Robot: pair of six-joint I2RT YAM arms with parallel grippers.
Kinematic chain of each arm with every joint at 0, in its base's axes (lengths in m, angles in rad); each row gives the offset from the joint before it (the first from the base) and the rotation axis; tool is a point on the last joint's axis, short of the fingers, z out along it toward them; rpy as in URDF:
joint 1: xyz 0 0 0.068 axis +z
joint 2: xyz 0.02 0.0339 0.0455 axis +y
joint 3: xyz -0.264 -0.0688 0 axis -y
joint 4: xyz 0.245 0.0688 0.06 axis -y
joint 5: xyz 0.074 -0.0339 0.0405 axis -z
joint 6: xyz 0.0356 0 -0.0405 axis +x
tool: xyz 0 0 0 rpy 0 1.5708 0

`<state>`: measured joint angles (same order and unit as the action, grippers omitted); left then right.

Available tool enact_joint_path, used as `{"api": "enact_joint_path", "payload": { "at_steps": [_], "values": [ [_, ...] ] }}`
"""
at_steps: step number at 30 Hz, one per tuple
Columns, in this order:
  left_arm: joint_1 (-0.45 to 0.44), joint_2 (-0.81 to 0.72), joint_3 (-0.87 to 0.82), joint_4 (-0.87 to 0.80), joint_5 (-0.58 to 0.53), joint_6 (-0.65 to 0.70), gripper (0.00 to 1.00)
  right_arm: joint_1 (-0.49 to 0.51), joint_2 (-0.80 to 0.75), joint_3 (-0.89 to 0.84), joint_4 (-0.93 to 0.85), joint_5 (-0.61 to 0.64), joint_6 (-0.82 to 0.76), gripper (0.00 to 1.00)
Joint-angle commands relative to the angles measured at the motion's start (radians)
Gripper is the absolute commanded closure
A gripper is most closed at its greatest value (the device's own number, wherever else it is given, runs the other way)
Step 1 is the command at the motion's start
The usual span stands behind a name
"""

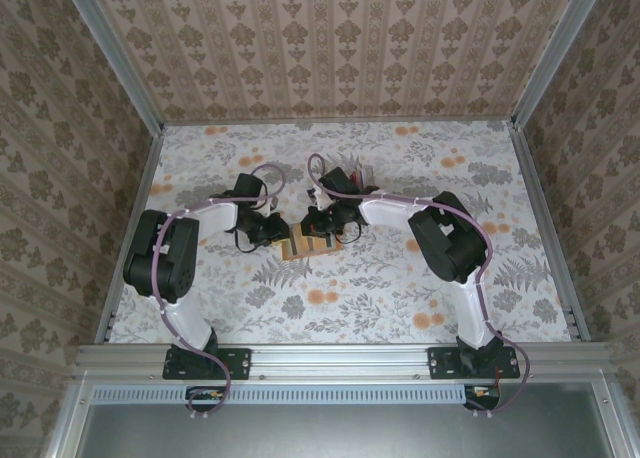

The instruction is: Put the credit cards into the card holder

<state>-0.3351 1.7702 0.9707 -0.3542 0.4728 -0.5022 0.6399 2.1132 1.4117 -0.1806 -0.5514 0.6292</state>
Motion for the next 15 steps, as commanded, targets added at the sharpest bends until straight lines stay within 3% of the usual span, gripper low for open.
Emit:
{"api": "enact_joint_path", "payload": {
  "at_steps": [1,7,15],
  "values": [
    [-0.015,0.034,0.014,-0.013,-0.022,-0.012,0.81,0.035,0.046,0.000,-0.062,0.052,0.016,0.98],
    [-0.019,0.026,0.015,-0.025,-0.029,-0.009,0.81,0.056,0.068,0.036,-0.064,0.075,0.022,0.96],
    [-0.019,0.010,0.011,-0.032,-0.038,-0.007,0.81,0.055,-0.023,0.023,-0.147,0.160,-0.033,0.81]
  ]
}}
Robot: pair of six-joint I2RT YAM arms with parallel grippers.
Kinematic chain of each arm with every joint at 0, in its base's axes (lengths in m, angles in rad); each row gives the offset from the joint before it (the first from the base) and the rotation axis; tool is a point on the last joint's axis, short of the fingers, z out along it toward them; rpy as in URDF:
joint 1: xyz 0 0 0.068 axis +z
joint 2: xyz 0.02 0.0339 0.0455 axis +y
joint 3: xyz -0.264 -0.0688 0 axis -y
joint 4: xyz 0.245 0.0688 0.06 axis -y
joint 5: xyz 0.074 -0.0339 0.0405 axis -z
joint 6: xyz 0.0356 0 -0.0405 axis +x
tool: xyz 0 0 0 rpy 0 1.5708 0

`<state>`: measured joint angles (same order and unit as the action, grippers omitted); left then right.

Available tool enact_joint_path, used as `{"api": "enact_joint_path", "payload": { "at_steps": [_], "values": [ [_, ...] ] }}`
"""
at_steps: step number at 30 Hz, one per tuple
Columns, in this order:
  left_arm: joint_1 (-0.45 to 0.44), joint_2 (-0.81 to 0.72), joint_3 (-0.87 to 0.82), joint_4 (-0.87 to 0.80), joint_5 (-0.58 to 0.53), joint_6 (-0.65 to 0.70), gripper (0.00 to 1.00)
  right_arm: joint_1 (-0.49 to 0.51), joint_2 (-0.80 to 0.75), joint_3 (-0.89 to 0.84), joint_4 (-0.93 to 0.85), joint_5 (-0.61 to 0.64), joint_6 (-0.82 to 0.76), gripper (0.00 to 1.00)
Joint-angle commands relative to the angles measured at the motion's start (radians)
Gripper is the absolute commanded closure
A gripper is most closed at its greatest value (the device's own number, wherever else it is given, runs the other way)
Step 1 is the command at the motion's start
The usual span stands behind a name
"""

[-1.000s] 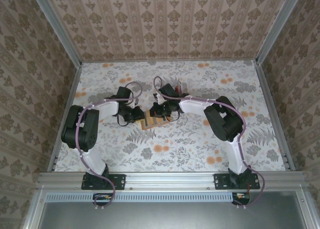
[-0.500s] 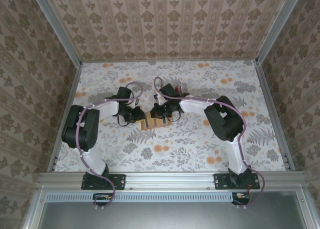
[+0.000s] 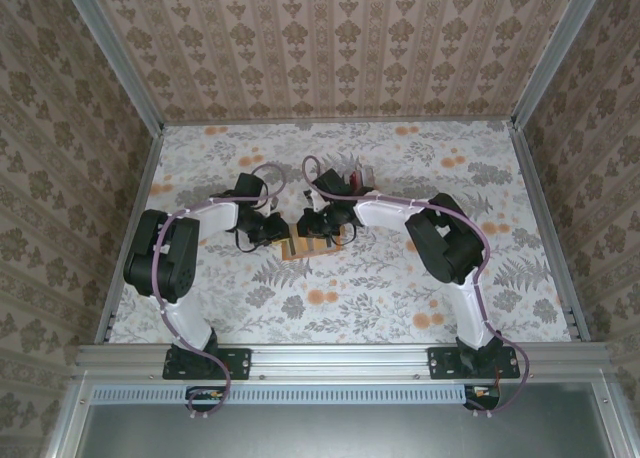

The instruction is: Put the credit cards into the card holder

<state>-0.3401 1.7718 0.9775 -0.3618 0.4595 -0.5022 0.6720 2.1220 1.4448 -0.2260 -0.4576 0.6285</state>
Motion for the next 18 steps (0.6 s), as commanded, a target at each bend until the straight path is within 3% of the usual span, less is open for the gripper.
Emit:
{"api": "enact_joint_path", "payload": {
  "at_steps": [1,8,18],
  "values": [
    [-0.014,0.009,0.007,-0.027,-0.026,-0.006,0.81,0.020,-0.046,-0.013,-0.104,0.069,-0.035,0.79],
    [-0.014,0.012,0.009,-0.023,-0.023,-0.005,0.81,0.000,-0.115,-0.003,-0.161,0.092,-0.066,0.64],
    [-0.012,-0.026,0.013,-0.046,-0.028,-0.001,0.81,-0.012,-0.246,-0.085,-0.216,0.180,-0.097,0.56]
  ]
}}
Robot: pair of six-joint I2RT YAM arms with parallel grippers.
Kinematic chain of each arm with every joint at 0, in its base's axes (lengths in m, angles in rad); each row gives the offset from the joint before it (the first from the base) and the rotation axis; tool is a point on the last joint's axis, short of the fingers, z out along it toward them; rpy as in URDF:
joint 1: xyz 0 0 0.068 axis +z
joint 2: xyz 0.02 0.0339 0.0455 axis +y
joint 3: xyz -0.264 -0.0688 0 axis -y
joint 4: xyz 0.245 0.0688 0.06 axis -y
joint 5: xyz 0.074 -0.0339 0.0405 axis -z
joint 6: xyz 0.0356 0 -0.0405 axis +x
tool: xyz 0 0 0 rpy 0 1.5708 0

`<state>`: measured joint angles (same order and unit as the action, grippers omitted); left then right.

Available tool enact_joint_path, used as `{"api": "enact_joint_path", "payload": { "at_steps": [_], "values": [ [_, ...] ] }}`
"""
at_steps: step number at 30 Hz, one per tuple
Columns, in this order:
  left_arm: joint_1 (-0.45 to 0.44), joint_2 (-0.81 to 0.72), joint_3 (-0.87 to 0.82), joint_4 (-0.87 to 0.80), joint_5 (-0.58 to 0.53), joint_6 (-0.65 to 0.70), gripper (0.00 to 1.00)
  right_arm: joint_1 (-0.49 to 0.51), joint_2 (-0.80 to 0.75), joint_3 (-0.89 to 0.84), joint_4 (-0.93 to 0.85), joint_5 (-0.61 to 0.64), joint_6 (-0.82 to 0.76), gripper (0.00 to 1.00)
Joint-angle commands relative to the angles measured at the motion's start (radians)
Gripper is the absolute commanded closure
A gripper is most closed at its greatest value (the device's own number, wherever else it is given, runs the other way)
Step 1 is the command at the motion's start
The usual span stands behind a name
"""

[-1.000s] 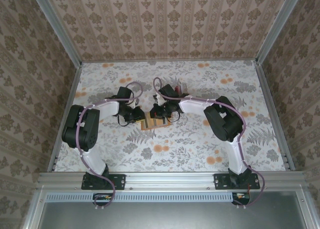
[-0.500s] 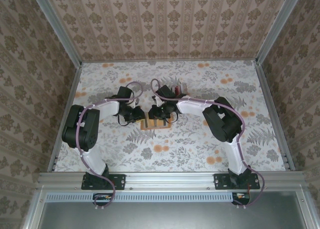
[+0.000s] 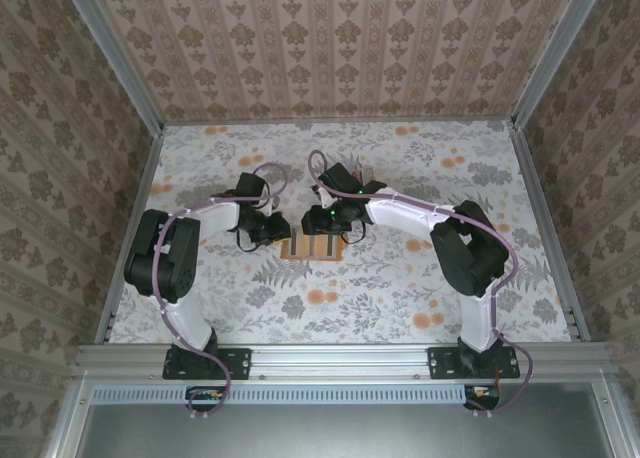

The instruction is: Put the credit cards into the card holder

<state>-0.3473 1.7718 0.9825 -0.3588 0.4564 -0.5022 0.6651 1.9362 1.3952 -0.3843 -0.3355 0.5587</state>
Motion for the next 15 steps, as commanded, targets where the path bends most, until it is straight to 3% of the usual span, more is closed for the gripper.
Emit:
{"api": "enact_joint_path", "payload": {
  "at_steps": [1,8,15],
  "values": [
    [-0.005,-0.035,0.009,-0.054,-0.027,0.000,0.80,-0.008,-0.075,-0.047,-0.064,0.072,-0.033,0.55],
    [-0.008,-0.083,0.041,-0.099,-0.036,0.002,0.78,-0.023,-0.139,-0.135,-0.115,0.186,-0.081,0.54],
    [-0.017,-0.098,0.058,-0.132,-0.050,0.007,0.74,-0.069,-0.169,-0.200,-0.080,0.193,-0.071,0.53]
  ]
}}
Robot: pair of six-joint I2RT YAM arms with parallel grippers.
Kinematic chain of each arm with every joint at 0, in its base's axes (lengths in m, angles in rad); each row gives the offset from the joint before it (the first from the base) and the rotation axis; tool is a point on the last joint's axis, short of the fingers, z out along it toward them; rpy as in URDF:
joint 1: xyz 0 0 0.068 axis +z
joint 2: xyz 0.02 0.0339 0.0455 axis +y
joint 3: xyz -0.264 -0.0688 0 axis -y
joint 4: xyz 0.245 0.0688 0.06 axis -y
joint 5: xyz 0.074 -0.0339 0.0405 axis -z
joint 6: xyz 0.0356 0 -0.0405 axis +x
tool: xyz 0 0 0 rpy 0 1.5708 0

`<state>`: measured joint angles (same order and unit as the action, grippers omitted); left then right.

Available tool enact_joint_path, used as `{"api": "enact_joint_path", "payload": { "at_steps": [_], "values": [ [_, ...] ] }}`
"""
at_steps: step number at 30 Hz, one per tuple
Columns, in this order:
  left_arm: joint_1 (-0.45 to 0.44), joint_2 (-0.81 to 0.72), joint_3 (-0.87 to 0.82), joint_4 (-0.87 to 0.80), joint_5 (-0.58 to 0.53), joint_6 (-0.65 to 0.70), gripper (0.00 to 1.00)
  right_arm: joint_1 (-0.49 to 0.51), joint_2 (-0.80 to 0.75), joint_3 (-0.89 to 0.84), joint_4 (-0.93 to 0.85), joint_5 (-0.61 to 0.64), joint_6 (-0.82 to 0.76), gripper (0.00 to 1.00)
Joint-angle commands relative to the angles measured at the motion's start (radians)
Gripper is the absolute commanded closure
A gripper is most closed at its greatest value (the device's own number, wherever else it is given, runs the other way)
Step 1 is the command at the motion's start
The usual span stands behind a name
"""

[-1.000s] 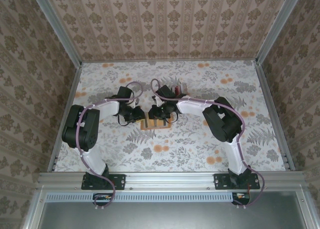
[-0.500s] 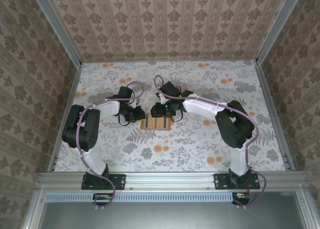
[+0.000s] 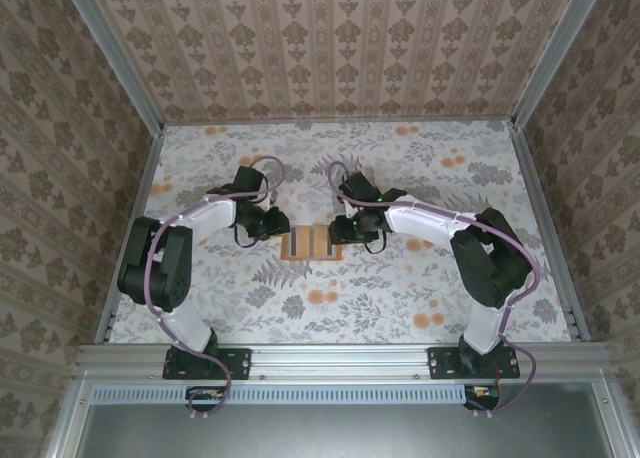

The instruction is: Put the credit cards into the card holder

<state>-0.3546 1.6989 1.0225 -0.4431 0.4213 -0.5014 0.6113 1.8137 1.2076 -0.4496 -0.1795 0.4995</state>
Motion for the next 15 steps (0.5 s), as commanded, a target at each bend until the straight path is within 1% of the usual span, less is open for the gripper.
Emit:
{"api": "enact_joint_path", "payload": {
  "at_steps": [1,7,12,15],
  "values": [
    [-0.010,-0.026,0.017,-0.047,-0.014,0.003,0.74,-0.020,-0.045,-0.011,-0.014,0.035,-0.015,0.53],
    [-0.024,-0.024,0.014,-0.044,-0.016,-0.006,0.72,-0.020,-0.045,0.003,0.004,-0.031,-0.003,0.55],
    [-0.031,-0.035,0.027,-0.064,-0.029,-0.003,0.71,0.027,-0.092,0.013,-0.020,-0.038,0.002,0.55],
    [-0.036,-0.019,0.036,-0.059,-0.032,-0.003,0.70,0.064,-0.083,0.017,-0.009,-0.040,0.016,0.55]
  ]
}}
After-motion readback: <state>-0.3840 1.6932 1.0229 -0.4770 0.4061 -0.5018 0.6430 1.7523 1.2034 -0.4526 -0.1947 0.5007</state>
